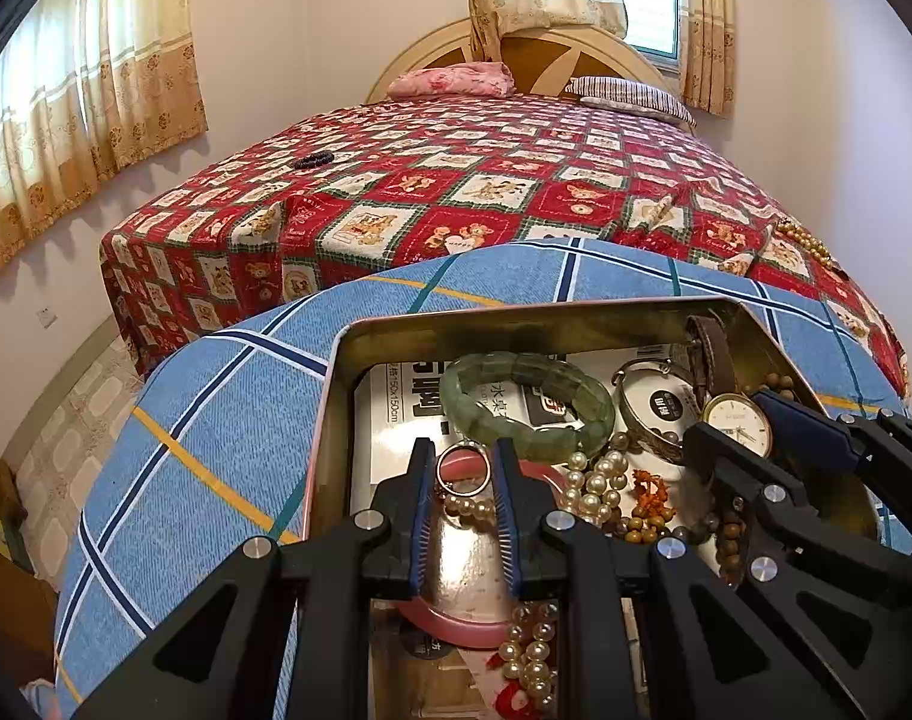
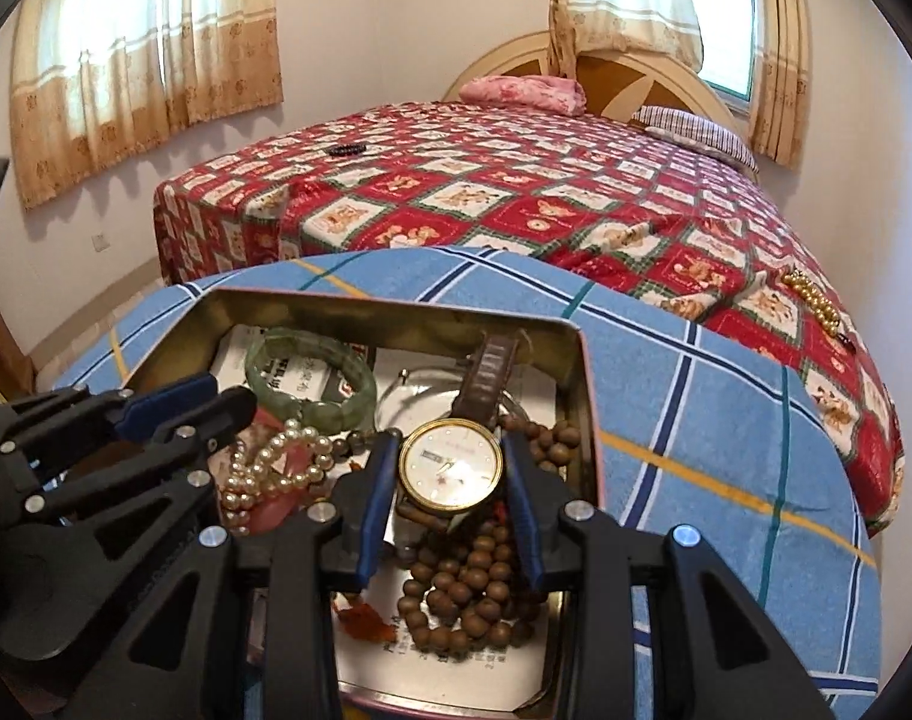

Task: Organize jewelry
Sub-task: 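Open both grippers to drop the ring and watch into the tin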

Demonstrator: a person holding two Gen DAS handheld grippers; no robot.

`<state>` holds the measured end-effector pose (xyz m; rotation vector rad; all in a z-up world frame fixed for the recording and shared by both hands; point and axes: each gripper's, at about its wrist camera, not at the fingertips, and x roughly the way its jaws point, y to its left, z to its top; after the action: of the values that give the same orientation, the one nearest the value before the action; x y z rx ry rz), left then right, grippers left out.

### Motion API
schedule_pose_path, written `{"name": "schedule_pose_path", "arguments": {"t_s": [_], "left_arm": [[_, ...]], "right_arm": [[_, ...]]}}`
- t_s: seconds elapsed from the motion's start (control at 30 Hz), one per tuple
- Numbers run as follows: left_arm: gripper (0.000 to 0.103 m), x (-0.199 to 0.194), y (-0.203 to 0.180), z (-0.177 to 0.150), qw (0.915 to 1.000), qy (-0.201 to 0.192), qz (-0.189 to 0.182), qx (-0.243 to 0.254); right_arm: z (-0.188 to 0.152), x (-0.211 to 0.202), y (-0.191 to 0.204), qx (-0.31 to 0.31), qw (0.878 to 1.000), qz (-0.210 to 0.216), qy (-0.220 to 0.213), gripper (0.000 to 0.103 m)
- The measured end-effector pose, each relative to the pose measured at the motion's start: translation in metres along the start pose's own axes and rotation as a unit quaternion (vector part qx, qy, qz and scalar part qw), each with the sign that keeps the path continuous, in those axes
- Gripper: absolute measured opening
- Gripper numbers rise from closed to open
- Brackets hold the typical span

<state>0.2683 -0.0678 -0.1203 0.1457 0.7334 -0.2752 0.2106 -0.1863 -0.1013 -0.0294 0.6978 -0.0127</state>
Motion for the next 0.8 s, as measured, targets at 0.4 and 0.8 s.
{"name": "schedule_pose_path", "arguments": {"t_s": [0.4, 0.8], "left_arm": [[0.020, 0.002, -0.001, 0.001, 1.0000, 0.001, 0.009, 0.001], [0.049, -0.002, -0.005, 0.000, 1.0000, 0.001, 0.006, 0.002]], "right_arm": [[0.001, -0.008, -0.005, 0.023, 0.999, 0.020, -0.024, 0.056], [0.000, -0.035, -0.029, 0.087, 0.992, 0.020, -0.090, 0.068]]}}
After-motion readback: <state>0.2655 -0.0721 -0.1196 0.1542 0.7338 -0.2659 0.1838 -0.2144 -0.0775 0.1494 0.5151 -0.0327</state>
